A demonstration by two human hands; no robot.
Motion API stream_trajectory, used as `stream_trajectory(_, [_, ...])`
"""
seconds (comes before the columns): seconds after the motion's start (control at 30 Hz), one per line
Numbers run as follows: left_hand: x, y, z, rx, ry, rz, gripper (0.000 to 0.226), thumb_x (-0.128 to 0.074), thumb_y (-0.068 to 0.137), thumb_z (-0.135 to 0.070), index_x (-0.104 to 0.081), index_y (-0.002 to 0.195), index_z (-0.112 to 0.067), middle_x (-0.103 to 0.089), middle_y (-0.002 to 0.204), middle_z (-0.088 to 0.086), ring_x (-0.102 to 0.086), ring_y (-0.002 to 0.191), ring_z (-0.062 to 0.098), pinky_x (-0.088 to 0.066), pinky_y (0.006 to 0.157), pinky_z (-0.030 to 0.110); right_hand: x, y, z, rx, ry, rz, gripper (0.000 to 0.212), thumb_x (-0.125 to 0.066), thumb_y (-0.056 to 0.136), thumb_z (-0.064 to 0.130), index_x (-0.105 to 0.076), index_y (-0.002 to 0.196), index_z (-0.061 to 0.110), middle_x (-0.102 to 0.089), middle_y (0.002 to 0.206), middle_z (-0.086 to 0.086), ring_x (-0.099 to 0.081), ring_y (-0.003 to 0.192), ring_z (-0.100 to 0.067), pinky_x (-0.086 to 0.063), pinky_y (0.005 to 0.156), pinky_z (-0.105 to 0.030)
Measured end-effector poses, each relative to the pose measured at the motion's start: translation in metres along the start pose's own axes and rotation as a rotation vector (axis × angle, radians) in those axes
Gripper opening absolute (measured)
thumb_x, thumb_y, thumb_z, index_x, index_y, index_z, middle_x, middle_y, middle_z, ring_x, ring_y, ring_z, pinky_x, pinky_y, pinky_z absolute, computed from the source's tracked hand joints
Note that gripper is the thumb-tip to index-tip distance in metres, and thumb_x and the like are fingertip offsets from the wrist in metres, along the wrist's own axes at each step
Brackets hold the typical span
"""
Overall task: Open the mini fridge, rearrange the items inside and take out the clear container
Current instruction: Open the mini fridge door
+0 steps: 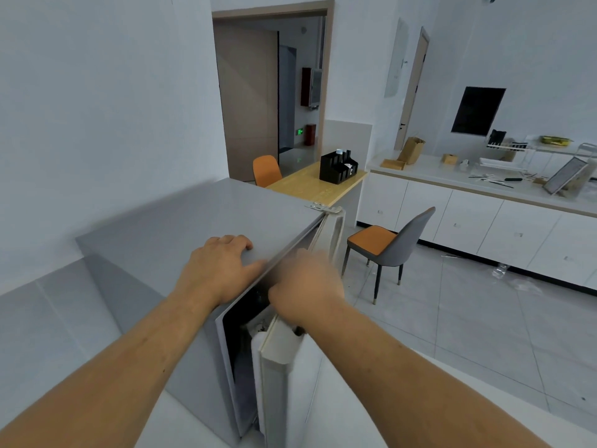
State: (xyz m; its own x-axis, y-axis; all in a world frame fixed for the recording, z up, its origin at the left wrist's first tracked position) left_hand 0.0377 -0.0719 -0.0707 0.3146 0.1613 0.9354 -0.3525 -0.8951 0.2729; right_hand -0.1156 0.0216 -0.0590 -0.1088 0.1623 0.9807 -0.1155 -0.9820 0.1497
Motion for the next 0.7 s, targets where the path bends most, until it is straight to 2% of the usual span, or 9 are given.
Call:
stream_trajectory(0.13, [0.001, -0.002, -0.001, 0.003, -0.002, 0.004, 0.060, -0.039, 0.088, -0.074, -0.055, 0.129, -0.033, -0.061, 0.137, -0.003, -0.051, 0.124, 0.021, -0.046, 0.098, 0.045, 0.005, -0.006, -0.018, -0.030, -0.065, -0.050, 0.030, -0.048, 0.091, 0.038, -0.065, 0.105, 0.017, -0.042, 0.095, -0.002, -0.036, 0.090, -0.026, -0.039, 0.074, -0.042])
stream_trajectory(0.23, [0.003, -0.003, -0.002, 0.008, -0.003, 0.009, 0.056, -0.040, 0.090, -0.072, -0.055, 0.129, -0.034, -0.060, 0.138, -0.005, -0.051, 0.125, 0.021, -0.047, 0.099, 0.045, 0.006, -0.015, -0.035, -0.017, -0.118, -0.104, 0.022, -0.055, 0.091, 0.028, -0.060, 0.109, 0.017, -0.049, 0.099, -0.004, -0.040, 0.091, -0.028, -0.040, 0.075, -0.042])
stream_trajectory(0.3, [0.004, -0.004, -0.002, -0.009, -0.008, 0.006, 0.052, -0.042, 0.092, -0.070, -0.056, 0.128, -0.035, -0.060, 0.138, -0.006, -0.051, 0.125, 0.021, -0.048, 0.100, 0.045, 0.007, -0.022, -0.049, -0.017, -0.097, -0.144, 0.025, -0.056, 0.090, 0.023, -0.051, 0.114, 0.018, -0.055, 0.109, -0.007, -0.047, 0.099, -0.031, -0.040, 0.079, -0.044])
stream_trajectory(0.4, [0.006, -0.006, -0.004, -0.059, -0.027, -0.012, 0.043, -0.046, 0.095, -0.065, -0.060, 0.124, -0.036, -0.060, 0.136, -0.009, -0.051, 0.123, 0.018, -0.050, 0.099, 0.044, 0.009, -0.031, -0.072, -0.070, -0.079, -0.187, 0.040, -0.058, 0.091, 0.027, -0.043, 0.126, 0.018, -0.051, 0.121, -0.009, -0.049, 0.105, -0.033, -0.046, 0.085, -0.044])
stream_trajectory(0.53, [0.008, -0.009, -0.007, -0.113, -0.035, -0.026, 0.039, -0.049, 0.097, -0.061, -0.064, 0.123, -0.037, -0.064, 0.131, -0.012, -0.052, 0.120, 0.016, -0.050, 0.097, 0.040, 0.011, -0.038, -0.101, -0.137, -0.043, -0.168, 0.042, -0.057, 0.093, 0.036, -0.043, 0.126, 0.015, -0.050, 0.119, -0.011, -0.048, 0.097, -0.029, -0.048, 0.074, -0.037])
stream_trajectory(0.7, [0.011, -0.009, -0.012, -0.112, -0.026, 0.004, 0.038, -0.050, 0.099, -0.055, -0.064, 0.128, -0.035, -0.063, 0.133, -0.010, -0.052, 0.122, 0.019, -0.051, 0.099, 0.044, 0.015, -0.041, -0.125, -0.171, -0.032, -0.164, 0.029, -0.052, 0.092, 0.037, -0.047, 0.112, 0.016, -0.049, 0.098, -0.007, -0.049, 0.076, -0.026, -0.041, 0.056, -0.034])
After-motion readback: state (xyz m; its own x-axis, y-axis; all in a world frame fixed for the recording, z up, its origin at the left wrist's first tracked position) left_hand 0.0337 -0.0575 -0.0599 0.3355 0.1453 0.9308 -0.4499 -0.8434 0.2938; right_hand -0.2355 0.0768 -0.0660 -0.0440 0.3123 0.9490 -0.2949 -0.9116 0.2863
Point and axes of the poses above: each hand's wrist, its own y-axis towards the middle knuckle, its own x-axis out of the back of the hand, z = x × y, the point moved 3 cm from there along y, towards the middle knuckle
